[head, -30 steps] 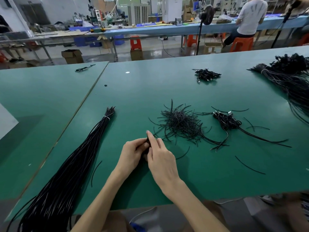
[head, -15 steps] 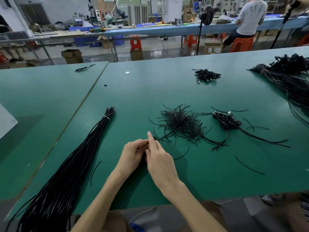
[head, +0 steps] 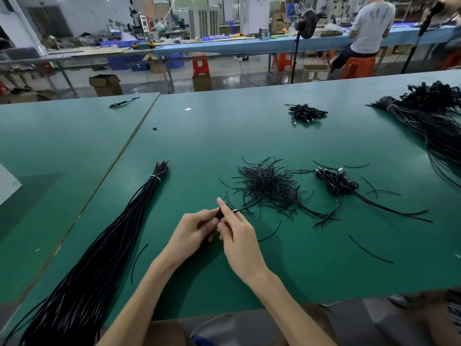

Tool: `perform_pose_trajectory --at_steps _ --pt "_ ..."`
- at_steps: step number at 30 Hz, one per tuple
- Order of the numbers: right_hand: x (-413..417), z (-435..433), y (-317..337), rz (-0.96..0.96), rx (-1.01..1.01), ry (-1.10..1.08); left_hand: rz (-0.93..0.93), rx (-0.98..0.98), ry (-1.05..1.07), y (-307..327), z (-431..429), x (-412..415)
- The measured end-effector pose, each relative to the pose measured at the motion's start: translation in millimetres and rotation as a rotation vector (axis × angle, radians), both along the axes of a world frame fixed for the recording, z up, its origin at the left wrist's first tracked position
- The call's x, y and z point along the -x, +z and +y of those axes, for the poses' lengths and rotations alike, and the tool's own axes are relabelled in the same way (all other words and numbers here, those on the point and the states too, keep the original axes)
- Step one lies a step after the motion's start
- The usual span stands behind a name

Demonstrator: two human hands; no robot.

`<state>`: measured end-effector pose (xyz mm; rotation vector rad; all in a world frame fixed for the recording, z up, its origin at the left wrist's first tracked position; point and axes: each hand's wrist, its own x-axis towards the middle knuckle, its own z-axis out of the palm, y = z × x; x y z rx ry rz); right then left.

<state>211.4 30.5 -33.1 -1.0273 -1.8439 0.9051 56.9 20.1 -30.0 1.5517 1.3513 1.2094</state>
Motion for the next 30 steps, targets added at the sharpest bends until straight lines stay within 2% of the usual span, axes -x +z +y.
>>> perform_pose_trajectory --at_steps 7,11,17,23,30 --pt "0.2 1.6 0.7 -0.049 0.016 0.01 -0.033 0.017 0.046 -0.8 1.4 -2.4" --pt "-8.6 10.1 4.9 -0.085 0.072 0.09 -0.014 0.042 0.06 -1.5 1.8 -3.4" --pt "-23.8 17.8 14.7 -0.303 0.04 0.181 -0.044 0.047 0.033 1.5 1.1 -4.3" --pt "-17.4 8.5 7.8 -0.296 -0.056 0.079 -0.107 0.061 0.029 4.7 -1.9 -0.4" --pt "-21.1 10.3 2.8 -0.229 -0.036 0.136 -0.158 0.098 0.001 2.8 -1.0 3.1"
